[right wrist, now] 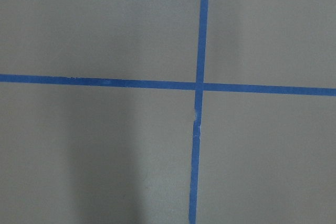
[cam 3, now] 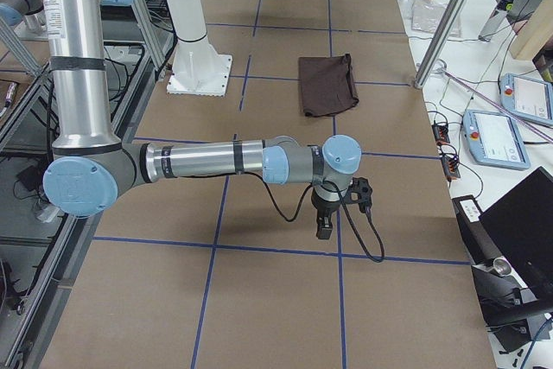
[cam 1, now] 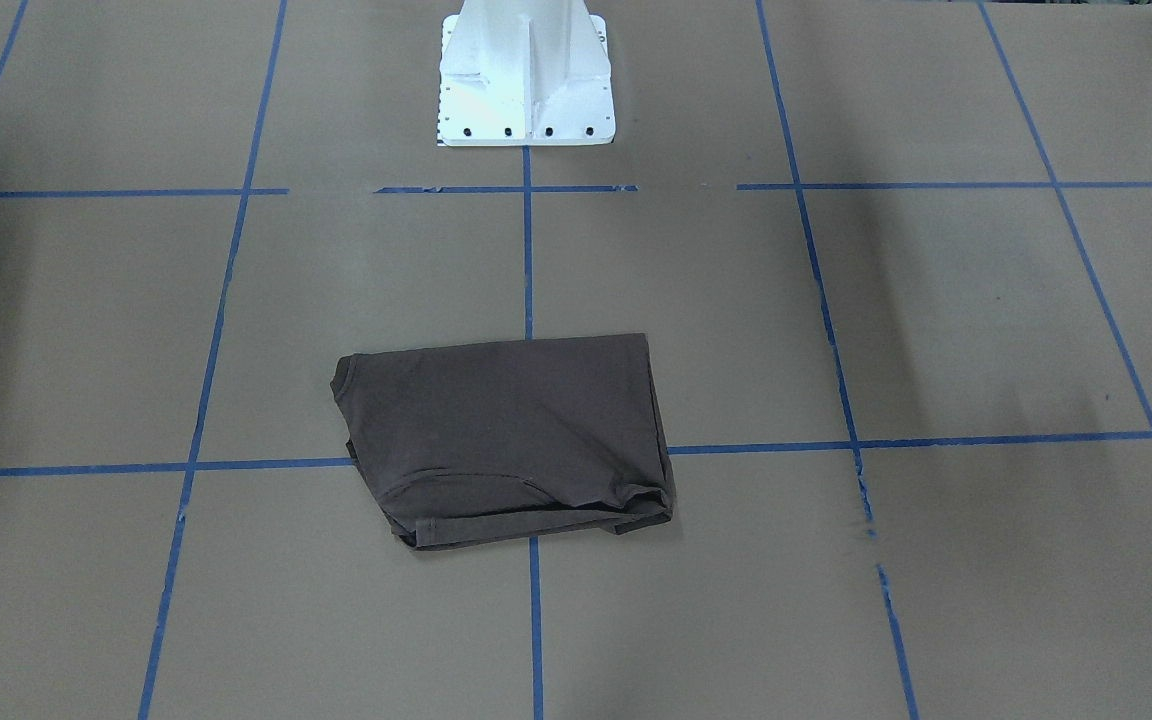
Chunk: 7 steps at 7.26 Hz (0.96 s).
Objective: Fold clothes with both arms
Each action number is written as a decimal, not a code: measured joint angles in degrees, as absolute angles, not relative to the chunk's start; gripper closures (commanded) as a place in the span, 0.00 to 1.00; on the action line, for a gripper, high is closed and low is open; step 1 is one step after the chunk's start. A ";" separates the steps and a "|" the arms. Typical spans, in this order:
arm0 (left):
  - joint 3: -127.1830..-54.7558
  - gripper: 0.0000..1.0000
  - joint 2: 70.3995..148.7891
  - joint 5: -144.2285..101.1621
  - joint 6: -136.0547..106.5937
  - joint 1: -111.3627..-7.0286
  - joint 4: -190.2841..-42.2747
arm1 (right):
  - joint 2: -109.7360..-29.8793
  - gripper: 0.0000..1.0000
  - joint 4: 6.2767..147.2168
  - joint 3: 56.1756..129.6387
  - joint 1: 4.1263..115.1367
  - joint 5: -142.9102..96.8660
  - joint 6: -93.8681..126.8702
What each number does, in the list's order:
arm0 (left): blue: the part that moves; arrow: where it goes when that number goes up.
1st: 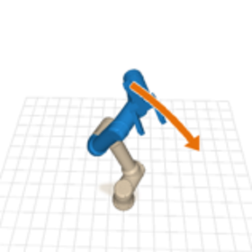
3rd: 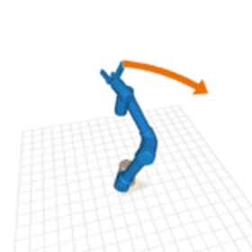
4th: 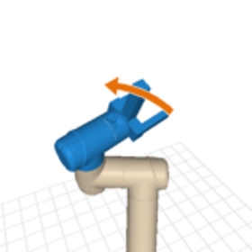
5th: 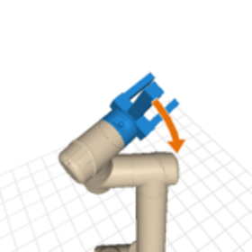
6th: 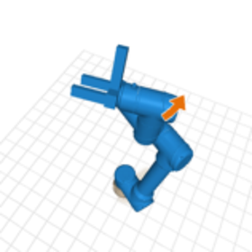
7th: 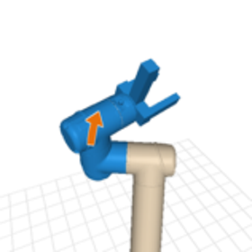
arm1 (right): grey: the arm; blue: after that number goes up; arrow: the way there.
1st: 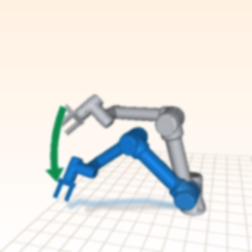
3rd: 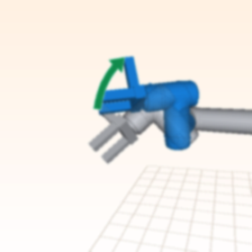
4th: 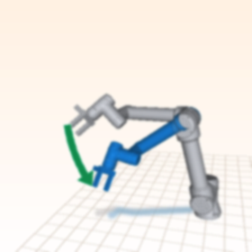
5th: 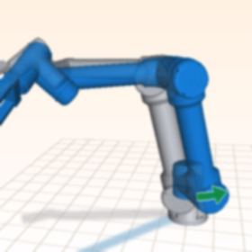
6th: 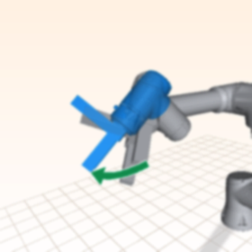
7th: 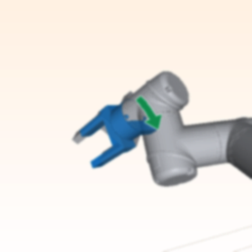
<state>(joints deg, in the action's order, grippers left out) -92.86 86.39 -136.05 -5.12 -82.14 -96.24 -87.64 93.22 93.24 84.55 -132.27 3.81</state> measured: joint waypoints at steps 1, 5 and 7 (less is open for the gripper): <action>-92.84 0.00 86.32 -136.05 -5.01 -82.44 -96.34 | -87.68 0.00 93.16 93.17 84.60 -132.22 3.79; -91.32 0.00 86.22 -136.16 -4.98 -86.79 -99.51 | -87.77 0.00 92.99 92.90 84.63 -132.47 3.84; -90.99 0.00 86.21 -138.70 -5.12 -89.14 -100.01 | -87.75 0.00 92.99 93.01 84.69 -132.81 3.86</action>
